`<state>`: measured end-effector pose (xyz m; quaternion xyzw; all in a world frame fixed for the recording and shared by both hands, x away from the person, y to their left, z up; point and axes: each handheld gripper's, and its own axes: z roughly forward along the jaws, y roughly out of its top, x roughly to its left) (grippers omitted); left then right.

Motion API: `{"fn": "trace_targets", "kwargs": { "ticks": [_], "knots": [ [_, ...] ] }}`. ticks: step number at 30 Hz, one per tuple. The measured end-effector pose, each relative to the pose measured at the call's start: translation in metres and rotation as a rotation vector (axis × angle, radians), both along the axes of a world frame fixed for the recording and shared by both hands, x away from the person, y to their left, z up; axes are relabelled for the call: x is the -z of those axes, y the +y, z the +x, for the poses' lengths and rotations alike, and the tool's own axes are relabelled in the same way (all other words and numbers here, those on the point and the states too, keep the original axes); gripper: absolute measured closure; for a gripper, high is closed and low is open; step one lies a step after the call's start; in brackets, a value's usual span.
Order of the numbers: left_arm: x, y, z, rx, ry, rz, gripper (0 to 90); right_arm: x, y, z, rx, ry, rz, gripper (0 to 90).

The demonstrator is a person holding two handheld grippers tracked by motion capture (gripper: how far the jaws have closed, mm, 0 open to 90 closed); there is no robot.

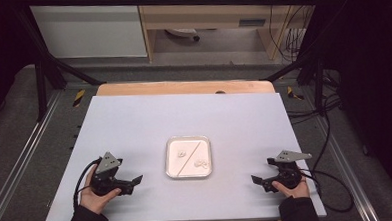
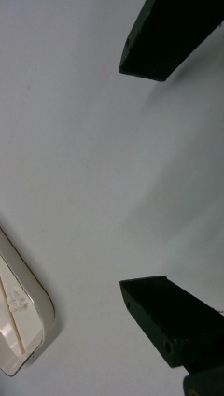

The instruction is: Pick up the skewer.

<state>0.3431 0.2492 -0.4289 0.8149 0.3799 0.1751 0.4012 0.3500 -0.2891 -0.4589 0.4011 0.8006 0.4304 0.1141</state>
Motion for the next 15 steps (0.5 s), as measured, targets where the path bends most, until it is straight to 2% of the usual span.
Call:
{"fn": "trace_targets", "kwargs": {
  "ticks": [15],
  "knots": [
    [-0.013,-0.028,0.003,0.018,0.004,0.025,4.4,0.001,0.001,0.0,-0.001,0.0,-0.003,0.6]
  ]
}}
